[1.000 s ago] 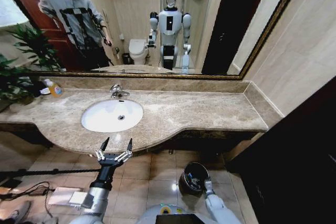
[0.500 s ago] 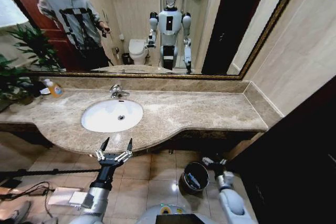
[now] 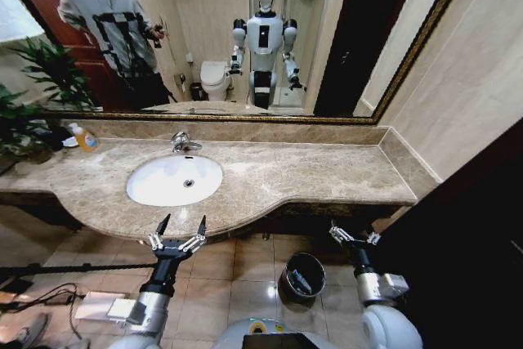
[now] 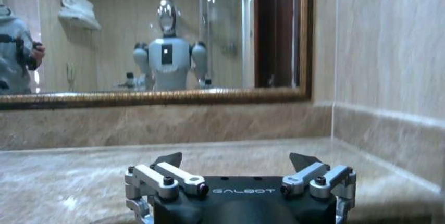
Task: Pick up the trash from the sink and place it in the trash bin.
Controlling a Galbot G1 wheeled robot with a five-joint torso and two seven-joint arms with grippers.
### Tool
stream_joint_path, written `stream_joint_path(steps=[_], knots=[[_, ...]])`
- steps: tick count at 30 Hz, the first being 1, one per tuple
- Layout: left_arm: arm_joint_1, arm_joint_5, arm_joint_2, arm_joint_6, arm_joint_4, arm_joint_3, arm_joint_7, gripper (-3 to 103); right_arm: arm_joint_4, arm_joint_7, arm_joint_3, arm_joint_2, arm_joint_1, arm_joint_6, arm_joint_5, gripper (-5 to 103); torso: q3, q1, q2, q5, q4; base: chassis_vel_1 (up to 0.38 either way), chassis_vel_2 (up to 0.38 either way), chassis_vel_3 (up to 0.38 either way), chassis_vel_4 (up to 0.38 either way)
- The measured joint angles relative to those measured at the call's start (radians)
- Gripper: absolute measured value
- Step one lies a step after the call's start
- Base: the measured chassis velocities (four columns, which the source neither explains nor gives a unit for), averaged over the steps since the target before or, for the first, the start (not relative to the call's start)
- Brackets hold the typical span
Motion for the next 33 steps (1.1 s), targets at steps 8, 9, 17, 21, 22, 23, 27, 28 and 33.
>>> stream_joint_path(steps=[8, 9, 17, 21, 22, 23, 27, 28, 33], knots=[[0.000, 0.000, 0.000, 0.000, 0.000, 0.000, 0.000, 100, 0.042, 0.030, 0.040, -0.017, -0.067, 0.069, -0.001, 100, 0.000, 0.000, 0.000, 0.0001, 0.0000, 0.000, 0.000, 0.000, 0.000], [0.000, 0.000, 0.000, 0.000, 0.000, 0.000, 0.000, 100, 0.042, 0.030, 0.040, -0.017, -0.067, 0.069, -0.001, 100, 0.000, 0.000, 0.000, 0.0001, 0.0000, 0.000, 0.000, 0.000, 0.000], [0.000, 0.000, 0.000, 0.000, 0.000, 0.000, 0.000, 100, 0.100, 0.028, -0.027, -0.023, -0.114, 0.085, -0.009, 100, 0.000, 0.000, 0.000, 0.0000, 0.0000, 0.000, 0.000, 0.000, 0.000], [0.000, 0.000, 0.000, 0.000, 0.000, 0.000, 0.000, 100, 0.115, 0.018, -0.052, -0.025, -0.115, 0.084, -0.030, 100, 0.000, 0.000, 0.000, 0.0001, 0.0000, 0.000, 0.000, 0.000, 0.000], [0.000, 0.000, 0.000, 0.000, 0.000, 0.000, 0.000, 100, 0.115, 0.018, -0.052, -0.025, -0.115, 0.084, -0.030, 100, 0.000, 0.000, 0.000, 0.0001, 0.0000, 0.000, 0.000, 0.000, 0.000], [0.000, 0.000, 0.000, 0.000, 0.000, 0.000, 0.000, 100, 0.120, 0.016, -0.052, -0.027, -0.115, 0.080, -0.031, 100, 0.000, 0.000, 0.000, 0.0000, 0.0000, 0.000, 0.000, 0.000, 0.000], [0.000, 0.000, 0.000, 0.000, 0.000, 0.000, 0.000, 100, 0.139, 0.005, -0.045, -0.032, -0.115, 0.073, -0.031, 100, 0.000, 0.000, 0.000, 0.0000, 0.0000, 0.000, 0.000, 0.000, 0.000], [0.000, 0.000, 0.000, 0.000, 0.000, 0.000, 0.000, 100, 0.144, 0.005, -0.044, -0.031, -0.116, 0.072, -0.031, 100, 0.000, 0.000, 0.000, 0.0000, 0.0000, 0.000, 0.000, 0.000, 0.000], [0.000, 0.000, 0.000, 0.000, 0.000, 0.000, 0.000, 100, 0.152, 0.004, -0.043, -0.029, -0.126, 0.071, -0.031, 100, 0.000, 0.000, 0.000, 0.0000, 0.0000, 0.000, 0.000, 0.000, 0.000]])
